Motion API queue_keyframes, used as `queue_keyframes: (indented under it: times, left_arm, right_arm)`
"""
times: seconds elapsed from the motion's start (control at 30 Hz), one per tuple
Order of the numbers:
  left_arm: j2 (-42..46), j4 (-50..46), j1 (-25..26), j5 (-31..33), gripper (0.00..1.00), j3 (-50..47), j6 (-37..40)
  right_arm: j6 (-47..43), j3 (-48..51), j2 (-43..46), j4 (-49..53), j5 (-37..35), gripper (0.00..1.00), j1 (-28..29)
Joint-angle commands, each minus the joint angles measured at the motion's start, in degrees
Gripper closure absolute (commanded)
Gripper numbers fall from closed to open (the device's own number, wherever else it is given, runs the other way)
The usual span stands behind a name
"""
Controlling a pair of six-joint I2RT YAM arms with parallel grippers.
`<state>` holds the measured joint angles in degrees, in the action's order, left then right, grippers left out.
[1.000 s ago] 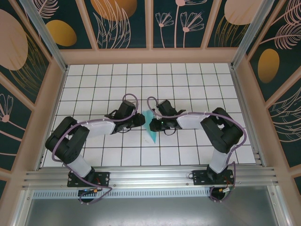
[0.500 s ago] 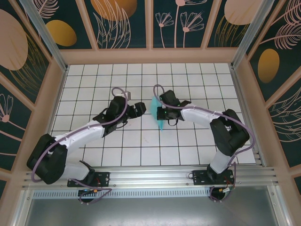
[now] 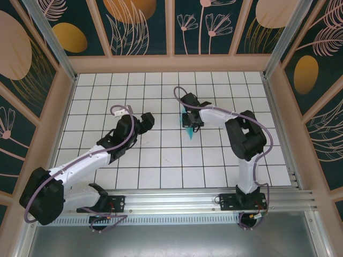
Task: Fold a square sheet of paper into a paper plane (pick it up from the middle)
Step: Move a paper plane to the center of the table.
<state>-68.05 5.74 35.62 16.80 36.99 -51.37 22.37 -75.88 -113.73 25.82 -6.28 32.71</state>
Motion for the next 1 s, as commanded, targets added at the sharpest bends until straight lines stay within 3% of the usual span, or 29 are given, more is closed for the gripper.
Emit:
queue_keyframes:
  times: [0.0,0.97]
  left_arm:
    - [1.3,-1.2,-0.3,3.6,0.03,-1.5,-2.1]
    - [-0.6,-0.6,-0.3,1.0,0.02,-1.6,-1.7]
  right_arm:
    - [-0.2,-1.8,-1.1,3.3,-2.2,0.92,0.3]
    - [-0.3,-4.2,-1.5,5.5,-3.2,0.88,1.9]
